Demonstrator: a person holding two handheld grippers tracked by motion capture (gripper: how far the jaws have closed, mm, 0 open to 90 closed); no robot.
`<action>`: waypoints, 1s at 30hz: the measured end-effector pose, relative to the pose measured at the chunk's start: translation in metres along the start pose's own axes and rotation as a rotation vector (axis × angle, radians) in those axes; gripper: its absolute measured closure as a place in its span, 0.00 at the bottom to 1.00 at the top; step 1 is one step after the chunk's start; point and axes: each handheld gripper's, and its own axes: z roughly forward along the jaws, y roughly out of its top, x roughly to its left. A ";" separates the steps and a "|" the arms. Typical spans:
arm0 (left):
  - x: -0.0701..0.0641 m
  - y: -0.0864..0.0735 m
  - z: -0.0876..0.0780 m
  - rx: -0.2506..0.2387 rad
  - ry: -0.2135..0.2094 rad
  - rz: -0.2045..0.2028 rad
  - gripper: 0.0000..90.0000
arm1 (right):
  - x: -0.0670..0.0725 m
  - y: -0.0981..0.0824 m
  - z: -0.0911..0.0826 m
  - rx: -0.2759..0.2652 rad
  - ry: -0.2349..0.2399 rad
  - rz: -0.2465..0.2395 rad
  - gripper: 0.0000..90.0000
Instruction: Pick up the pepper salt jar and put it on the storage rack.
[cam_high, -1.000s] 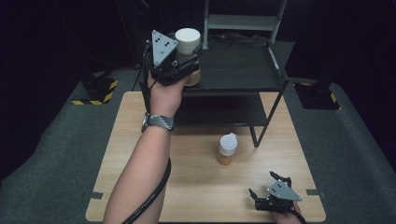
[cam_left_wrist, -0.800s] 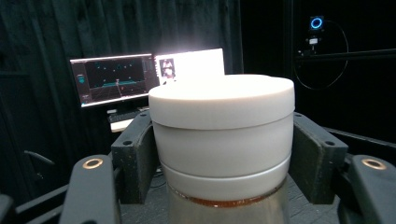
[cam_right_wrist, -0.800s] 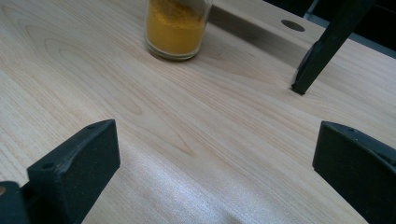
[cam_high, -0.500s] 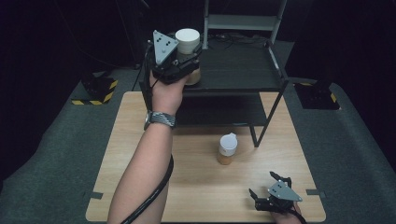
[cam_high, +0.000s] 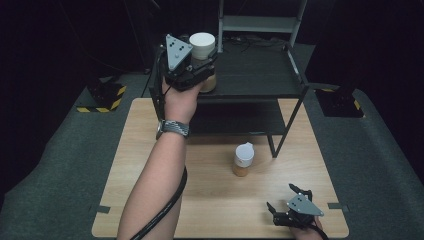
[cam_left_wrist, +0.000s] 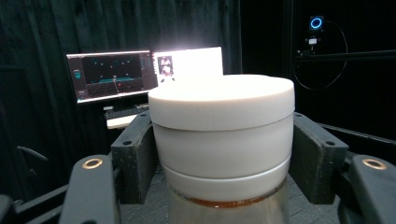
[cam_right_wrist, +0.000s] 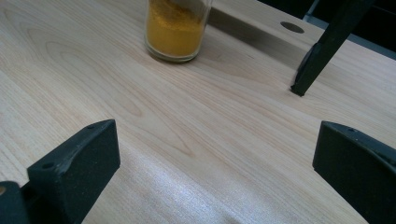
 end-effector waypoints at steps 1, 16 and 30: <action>0.000 0.000 0.000 0.000 -0.001 0.000 0.37 | 0.000 0.000 0.000 0.000 0.000 0.000 0.00; 0.001 0.002 0.000 0.013 -0.005 -0.019 0.37 | 0.000 0.000 0.000 0.001 0.000 0.001 0.00; -0.011 0.009 0.003 0.038 0.043 -0.053 0.11 | 0.000 0.000 0.000 0.001 0.002 0.000 0.00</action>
